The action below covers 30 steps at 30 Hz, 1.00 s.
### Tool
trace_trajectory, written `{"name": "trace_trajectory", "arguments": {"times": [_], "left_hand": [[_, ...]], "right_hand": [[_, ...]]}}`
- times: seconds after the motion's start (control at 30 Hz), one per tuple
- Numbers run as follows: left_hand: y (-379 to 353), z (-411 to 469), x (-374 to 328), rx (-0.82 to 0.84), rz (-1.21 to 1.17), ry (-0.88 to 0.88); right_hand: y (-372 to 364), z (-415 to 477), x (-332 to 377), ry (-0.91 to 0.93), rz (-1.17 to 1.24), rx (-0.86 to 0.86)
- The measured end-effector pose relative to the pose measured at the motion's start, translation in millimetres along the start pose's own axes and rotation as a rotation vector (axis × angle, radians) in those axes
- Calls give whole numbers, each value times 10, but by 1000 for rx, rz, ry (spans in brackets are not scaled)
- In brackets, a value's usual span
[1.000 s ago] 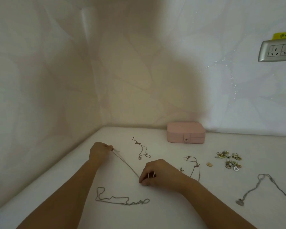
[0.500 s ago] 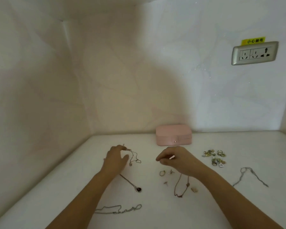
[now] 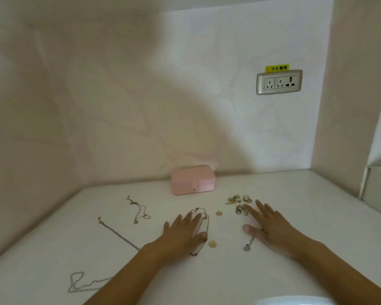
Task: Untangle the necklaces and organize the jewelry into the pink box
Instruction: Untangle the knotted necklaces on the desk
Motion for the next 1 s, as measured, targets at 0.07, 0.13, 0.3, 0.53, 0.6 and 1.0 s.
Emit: {"name": "trace_trajectory", "arguments": {"times": [0.07,0.13,0.3,0.53,0.6,1.0], "left_hand": [[-3,35,65,-20,35,51],[-7,74,108,-28,45,69],[0,107,105,-50,26,59],[238,152,17,-87,-265,-14],[374,198,-9,-131,-284,-39],[1131,1052,199,-346,-138,-33]], "right_hand": [[-24,31,-234,-73,-28,33],[-39,79,-442,-138,-55,46],[-43,211,-659,-185,-56,36],[56,378,-727,-183,84,-100],[150,401,-647,-145,97,-196],[229,954,-494,-161,29,-312]]}}
Point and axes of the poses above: each hand's wrist, its own z-axis towards the middle knuckle, its own y-axis out of the back of the hand, x = y × z, the point moved 9 cm from there along z, towards the middle knuckle, and after that the axes turned 14 degrees about -z, right-handed, at the moved point
